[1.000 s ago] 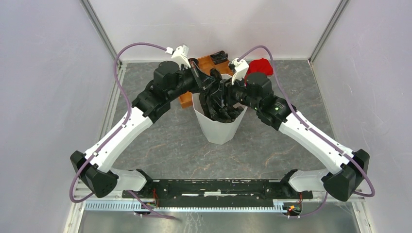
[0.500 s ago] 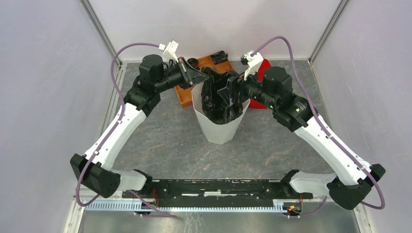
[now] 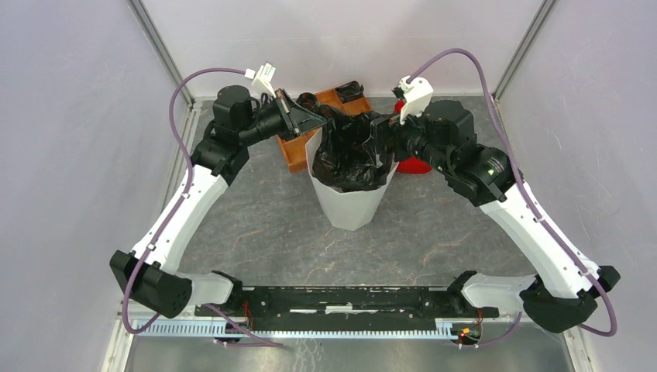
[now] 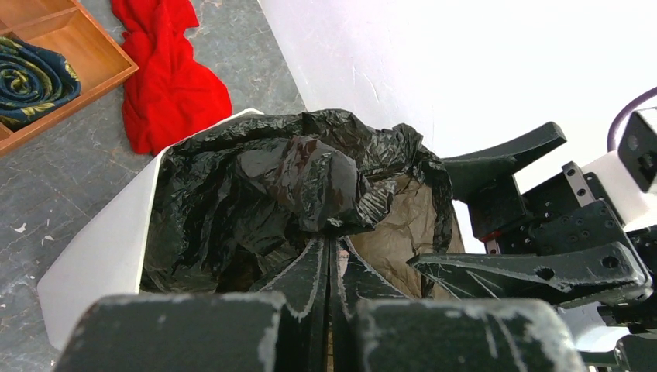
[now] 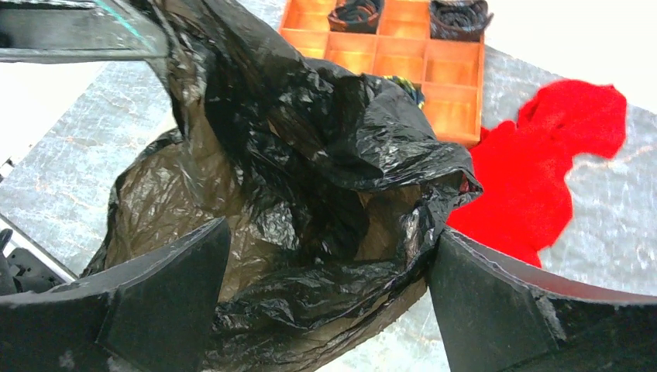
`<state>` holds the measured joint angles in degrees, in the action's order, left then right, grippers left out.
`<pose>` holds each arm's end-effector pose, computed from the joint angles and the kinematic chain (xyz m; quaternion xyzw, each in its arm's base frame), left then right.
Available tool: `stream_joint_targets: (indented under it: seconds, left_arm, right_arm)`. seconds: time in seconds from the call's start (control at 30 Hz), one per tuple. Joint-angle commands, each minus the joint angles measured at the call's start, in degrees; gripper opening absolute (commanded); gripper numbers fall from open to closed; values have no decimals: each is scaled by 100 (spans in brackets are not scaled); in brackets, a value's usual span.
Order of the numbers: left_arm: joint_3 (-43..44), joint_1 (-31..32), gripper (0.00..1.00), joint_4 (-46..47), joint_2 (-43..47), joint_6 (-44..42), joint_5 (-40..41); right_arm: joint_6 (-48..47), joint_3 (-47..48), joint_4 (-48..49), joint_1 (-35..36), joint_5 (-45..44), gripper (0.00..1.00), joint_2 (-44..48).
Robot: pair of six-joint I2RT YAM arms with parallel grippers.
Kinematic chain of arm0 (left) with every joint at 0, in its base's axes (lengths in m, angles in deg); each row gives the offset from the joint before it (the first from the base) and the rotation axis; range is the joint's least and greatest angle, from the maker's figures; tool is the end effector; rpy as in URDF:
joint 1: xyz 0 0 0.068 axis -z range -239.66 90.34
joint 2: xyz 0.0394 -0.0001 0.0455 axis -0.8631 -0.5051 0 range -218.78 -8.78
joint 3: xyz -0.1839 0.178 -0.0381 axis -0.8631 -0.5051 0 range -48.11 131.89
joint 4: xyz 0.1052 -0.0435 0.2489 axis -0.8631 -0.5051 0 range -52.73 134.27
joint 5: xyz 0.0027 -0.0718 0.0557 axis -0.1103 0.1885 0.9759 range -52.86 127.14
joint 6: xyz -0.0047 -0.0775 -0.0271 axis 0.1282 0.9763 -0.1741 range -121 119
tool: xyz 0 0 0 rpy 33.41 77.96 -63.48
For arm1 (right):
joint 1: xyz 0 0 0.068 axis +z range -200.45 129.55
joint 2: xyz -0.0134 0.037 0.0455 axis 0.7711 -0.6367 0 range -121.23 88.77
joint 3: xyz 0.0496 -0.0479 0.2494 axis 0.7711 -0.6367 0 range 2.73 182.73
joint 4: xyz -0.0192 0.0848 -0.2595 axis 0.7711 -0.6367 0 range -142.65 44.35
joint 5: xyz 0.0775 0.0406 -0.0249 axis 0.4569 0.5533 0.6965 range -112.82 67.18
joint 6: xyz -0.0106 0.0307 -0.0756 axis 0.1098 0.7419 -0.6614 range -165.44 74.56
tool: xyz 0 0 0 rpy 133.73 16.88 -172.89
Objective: Put the trash bags into the trash bin
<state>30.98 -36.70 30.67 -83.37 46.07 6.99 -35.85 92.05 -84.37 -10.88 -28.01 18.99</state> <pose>0.2993 -0.1658 0.4125 0.0116 0.7539 -0.5215 0.3995 0.2309 0.1824 0.4426 -0.1852 0.7933 0.2072 0.5417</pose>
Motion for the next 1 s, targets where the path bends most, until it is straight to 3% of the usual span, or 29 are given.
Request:
stream_joint_targets:
  seconds: [0.0, 0.13, 0.23, 0.43, 0.6, 0.67, 0.77, 0.97]
  left_arm:
    - [68, -38, 2, 51, 150, -9, -78]
    - [-16, -47, 2, 144, 187, 66, -59]
    - [-69, -48, 2, 234, 177, 130, -91]
    - [-112, -57, 2, 220, 255, 104, 5]
    - [-49, -83, 2, 162, 236, 55, 18]
    - [-17, -104, 2, 113, 263, 17, 98]
    - [-66, -129, 2, 126, 313, 42, 265]
    - [-64, -131, 2, 267, 325, 249, 126]
  right_arm:
    - [781, 152, -281, -7, -636, 98, 312]
    - [2365, -981, 959, -3, -727, 98, 1075]
    - [2780, -1147, 1178, -10, -905, 98, 1232]
    - [2068, -976, 833, -6, -1748, 98, 1198]
    - [1025, -590, 770, -11, -763, 98, 973]
    - [632, -364, 491, -11, -827, 98, 905]
    - [565, -384, 183, -11, -1680, 98, 946]
    - [1287, -520, 27, -11, -1697, 98, 955]
